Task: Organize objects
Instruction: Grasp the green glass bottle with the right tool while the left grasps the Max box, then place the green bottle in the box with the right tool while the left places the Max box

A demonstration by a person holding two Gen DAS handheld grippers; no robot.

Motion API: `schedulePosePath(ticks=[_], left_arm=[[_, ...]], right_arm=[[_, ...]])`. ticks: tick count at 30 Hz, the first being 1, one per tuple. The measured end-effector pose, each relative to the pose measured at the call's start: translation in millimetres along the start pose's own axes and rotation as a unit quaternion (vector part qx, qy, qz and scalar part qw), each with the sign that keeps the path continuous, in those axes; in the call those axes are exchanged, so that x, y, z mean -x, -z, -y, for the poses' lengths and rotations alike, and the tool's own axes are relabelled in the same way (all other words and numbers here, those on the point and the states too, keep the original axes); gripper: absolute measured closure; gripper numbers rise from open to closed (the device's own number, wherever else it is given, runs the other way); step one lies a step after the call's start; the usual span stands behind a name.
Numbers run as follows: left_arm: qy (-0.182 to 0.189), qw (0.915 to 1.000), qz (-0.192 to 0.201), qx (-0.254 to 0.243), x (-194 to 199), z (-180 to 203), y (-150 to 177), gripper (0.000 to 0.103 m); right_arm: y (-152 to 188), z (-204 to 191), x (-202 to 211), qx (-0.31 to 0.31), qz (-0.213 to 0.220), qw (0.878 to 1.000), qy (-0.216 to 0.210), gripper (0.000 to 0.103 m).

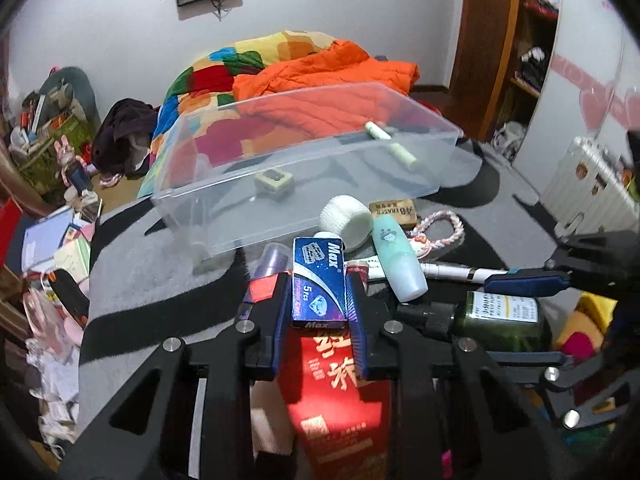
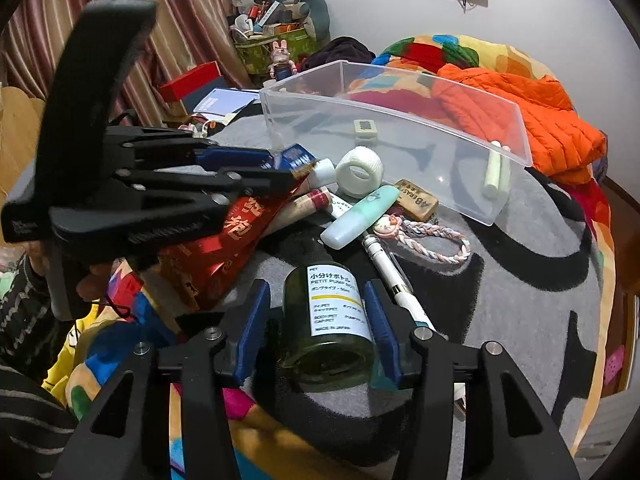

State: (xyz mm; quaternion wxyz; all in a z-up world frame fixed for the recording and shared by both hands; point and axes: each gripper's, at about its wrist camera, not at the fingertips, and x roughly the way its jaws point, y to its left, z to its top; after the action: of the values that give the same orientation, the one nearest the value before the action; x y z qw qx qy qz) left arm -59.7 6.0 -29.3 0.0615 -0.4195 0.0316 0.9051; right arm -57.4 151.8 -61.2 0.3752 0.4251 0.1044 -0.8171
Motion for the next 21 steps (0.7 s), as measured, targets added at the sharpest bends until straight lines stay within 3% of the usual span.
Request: schedulePosePath(ticks=[3,13,21], left_arm=[[0.007,0.9998,0.014,0.015,12.2,-5.8,2.1,0.076],[0.015,0.9977,0.059,0.029,43.9,-13.0,-5.4,0.076],[0.011,0.9954,0.088,0.038,52.5,-18.5,-19.1,0.076]], right_arm=[[0.0,0.7,-0.8,-0.004,0.0,1.0,0.006,0.065],[-11.3,8.1,22.9,-0.026,0.028,0.999,-0.012,0.065],[-35.2,14.8,60.6,-0.034,0.09,0.995,0.006,0.065]])
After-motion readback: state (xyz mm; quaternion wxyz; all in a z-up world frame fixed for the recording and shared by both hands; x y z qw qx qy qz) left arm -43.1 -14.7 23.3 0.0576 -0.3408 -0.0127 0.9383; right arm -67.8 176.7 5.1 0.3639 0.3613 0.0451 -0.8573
